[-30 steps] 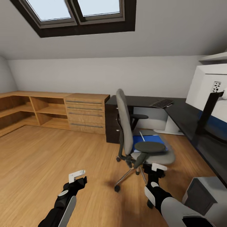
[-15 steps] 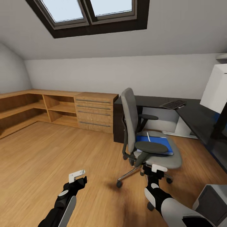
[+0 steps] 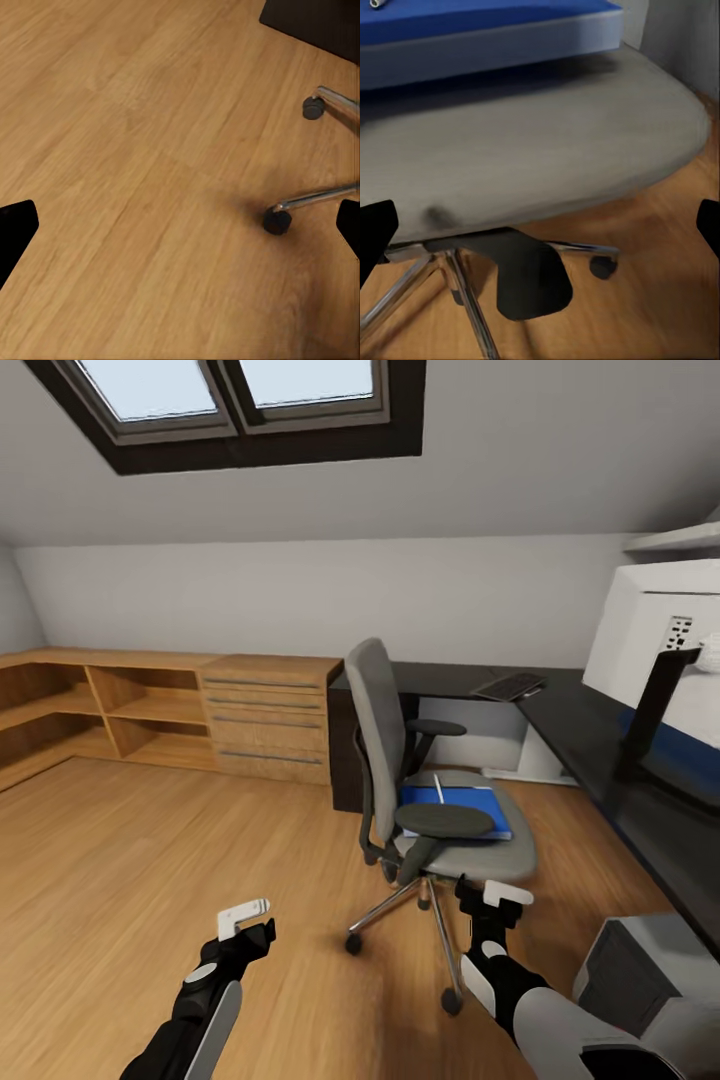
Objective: In the bedroom, organize the workspace by keeping the computer under the desk, ensuring the monitor is on the desk, placing the keyboard on the desk next to the monitor, placing the mouse on the desk next to the keyboard, moving the folder from the swivel chair onto the desk next to the mouse, stacking the notebook on top of the folder with the pen on top of the notebook, and positioning the swivel chair next to the desk.
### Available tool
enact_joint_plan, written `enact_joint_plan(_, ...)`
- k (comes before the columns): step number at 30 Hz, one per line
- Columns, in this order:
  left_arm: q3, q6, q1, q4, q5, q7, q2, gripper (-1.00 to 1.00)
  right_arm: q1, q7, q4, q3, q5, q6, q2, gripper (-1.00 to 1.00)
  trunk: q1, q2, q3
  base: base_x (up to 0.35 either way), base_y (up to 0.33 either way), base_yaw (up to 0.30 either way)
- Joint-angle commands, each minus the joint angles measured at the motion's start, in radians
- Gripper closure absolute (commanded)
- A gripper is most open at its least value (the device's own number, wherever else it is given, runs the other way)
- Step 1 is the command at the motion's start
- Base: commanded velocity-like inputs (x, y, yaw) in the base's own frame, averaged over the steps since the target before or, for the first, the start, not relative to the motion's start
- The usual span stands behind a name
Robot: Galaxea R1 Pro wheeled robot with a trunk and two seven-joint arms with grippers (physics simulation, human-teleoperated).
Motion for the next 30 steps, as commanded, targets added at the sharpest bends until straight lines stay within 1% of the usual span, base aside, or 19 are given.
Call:
enact_joint_plan(1, -0.001, 0.002, 0.0, -0.002, 0.011, 0.009, 0.001, -1.0, -0.001, 0.002, 0.001, 0.0, -0.008, -0.006, 0.0, -1.0, 0.0, 0.0, -0.001, 0.0, 0.0, -0.226)
enact_joint_plan(7, 0.006, 0.002, 0.0, -0.004, 0.011, 0.01, 0.004, -1.0, -0.001, 0.002, 0.0, -0.003, -0.011, -0.006, -0.007, -1.0, 0.0, 0.0, -0.001, 0.0, 0.0, -0.161)
enact_joint_plan(12, 0.028, 0.002, 0.0, -0.006, 0.012, 0.01, 0.006, -1.0, -0.001, 0.002, -0.001, -0.004, -0.014, -0.012, -0.022, -1.0, 0.0, 0.0, -0.001, 0.0, 0.0, -0.04)
enact_joint_plan(14, 0.042, 0.003, 0.0, -0.008, 0.012, 0.01, 0.006, -1.0, -0.001, 0.001, -0.001, -0.005, -0.015, -0.022, -0.025, -1.0, 0.0, 0.0, -0.001, 0.0, 0.0, -0.012)
enact_joint_plan(15, 0.086, 0.005, 0.0, -0.011, 0.013, 0.009, 0.007, -1.0, -0.001, 0.001, -0.001, -0.006, -0.016, -0.047, -0.027, -1.0, 0.0, 0.0, -0.001, 0.0, 0.0, -0.003)
enact_joint_plan(17, 0.104, 0.006, 0.0, -0.009, 0.014, 0.009, 0.007, -1.0, -0.001, 0.001, 0.0, -0.004, -0.015, -0.061, -0.026, -1.0, 0.0, 0.0, -0.001, 0.0, 0.0, -0.002)
enact_joint_plan(19, 0.114, 0.005, 0.0, 0.006, 0.015, 0.009, 0.007, -1.0, -0.001, 0.002, 0.001, -0.003, -0.014, -0.072, -0.025, -1.0, 0.0, 0.0, -0.001, 0.0, 0.0, -0.001)
enact_joint_plan(20, 0.116, 0.004, 0.0, 0.019, 0.015, 0.008, 0.007, -1.0, -0.001, 0.002, 0.002, -0.004, -0.014, -0.073, -0.025, -1.0, 0.0, 0.0, -0.001, 0.0, 0.0, 0.0)
enact_joint_plan(21, 0.119, 0.002, 0.0, 0.059, 0.014, 0.008, 0.007, -1.0, -0.001, 0.001, 0.002, -0.005, -0.015, -0.074, -0.025, -1.0, 0.0, 0.0, -0.001, 0.0, 0.0, 0.0)
enact_joint_plan(22, 0.122, -0.003, 0.0, 0.129, 0.011, 0.007, 0.011, -1.0, -0.001, 0.0, 0.001, -0.007, -0.016, -0.074, -0.024, -1.0, 0.0, 0.0, -0.001, 0.0, 0.0, 0.0)
enact_joint_plan(25, 0.123, -0.02, 0.0, 0.195, 0.01, 0.008, 0.015, -1.0, -0.001, -0.001, 0.0, -0.011, -0.017, -0.074, -0.024, -1.0, 0.0, 0.0, -0.001, 0.0, 0.0, 0.0)
enact_joint_plan(26, 0.123, -0.042, 0.0, 0.237, 0.009, 0.007, 0.019, -1.0, -0.001, -0.002, -0.001, -0.02, -0.021, -0.074, -0.024, -1.0, 0.0, 0.0, -0.001, 0.0, 0.0, 0.0)
enact_joint_plan(27, 0.123, -0.057, 0.001, 0.257, 0.008, 0.007, 0.021, -1.0, -0.001, -0.002, -0.002, -0.027, -0.026, -0.074, -0.025, -1.0, 0.0, 0.0, -0.001, 0.0, 0.0, 0.0)
enact_joint_plan(28, 0.124, -0.134, 0.008, 0.322, 0.008, 0.001, 0.032, -1.0, -0.001, -0.002, -0.005, -0.072, -0.062, -0.073, -0.027, -1.0, 0.0, 0.0, -0.001, 0.0, 0.0, 0.0)
enact_joint_plan(30, 0.124, -0.199, 0.016, 0.355, 0.007, -0.019, 0.039, -1.0, -0.001, 0.0, -0.008, -0.116, -0.109, -0.072, -0.031, -1.0, 0.0, 0.0, -0.001, 0.0, 0.0, 0.0)
